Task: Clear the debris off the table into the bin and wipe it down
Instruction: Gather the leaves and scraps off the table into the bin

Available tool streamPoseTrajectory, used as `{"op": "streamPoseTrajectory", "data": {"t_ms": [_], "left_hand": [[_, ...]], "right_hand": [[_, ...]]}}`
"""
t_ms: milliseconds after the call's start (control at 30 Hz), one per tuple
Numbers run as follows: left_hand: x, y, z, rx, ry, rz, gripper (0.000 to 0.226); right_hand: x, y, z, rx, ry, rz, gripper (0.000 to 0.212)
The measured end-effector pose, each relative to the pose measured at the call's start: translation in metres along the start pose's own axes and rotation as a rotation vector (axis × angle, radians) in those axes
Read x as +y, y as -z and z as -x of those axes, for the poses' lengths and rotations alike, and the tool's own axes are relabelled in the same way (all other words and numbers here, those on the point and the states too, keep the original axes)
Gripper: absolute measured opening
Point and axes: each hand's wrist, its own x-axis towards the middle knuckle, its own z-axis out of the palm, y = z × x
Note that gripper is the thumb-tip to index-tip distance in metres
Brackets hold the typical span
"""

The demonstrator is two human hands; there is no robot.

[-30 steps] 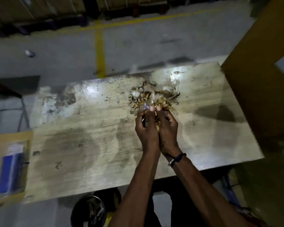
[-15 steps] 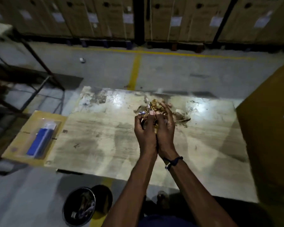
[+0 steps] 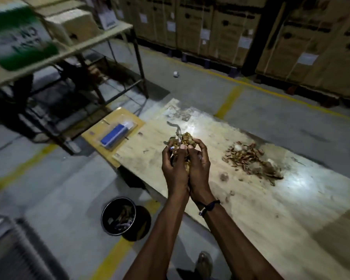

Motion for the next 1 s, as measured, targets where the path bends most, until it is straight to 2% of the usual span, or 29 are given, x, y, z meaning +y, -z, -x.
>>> {"op": "streamPoseTrajectory", "data": {"t_ms": [167, 333, 500, 667, 767, 867, 1000], "left_hand": [[0.03, 0.072, -0.028, 0.168, -0.047, 0.033, 0.019], [0.056, 0.172, -0.062, 0.325, -0.102, 0.061, 0.025], [0.066, 0.282, -0.094, 0.464, -0.053, 0.082, 0.024], [0.038, 0.364, -0.118, 0.556, 0.094, 0.051, 0.028], [0.008, 0.393, -0.128, 0.593, 0.174, 0.042, 0.035], [-0.033, 0.42, -0.14, 0.641, 0.29, 0.049, 0.049], [-0.098, 0.456, -0.173, 0.728, 0.361, 0.027, 0.054]], "right_hand": [[0.028, -0.079, 0.025, -0.121, -0.029, 0.062, 0.024], [0.074, -0.173, 0.055, -0.217, -0.091, 0.116, 0.023], [0.146, -0.262, 0.092, -0.303, -0.162, 0.179, 0.025], [0.216, -0.304, 0.117, -0.297, -0.255, 0.273, 0.015], [0.253, -0.306, 0.121, -0.29, -0.29, 0.379, 0.027], [0.3, -0.305, 0.117, -0.297, -0.379, 0.434, 0.026], [0.378, -0.305, 0.104, -0.307, -0.443, 0.483, 0.031]]}}
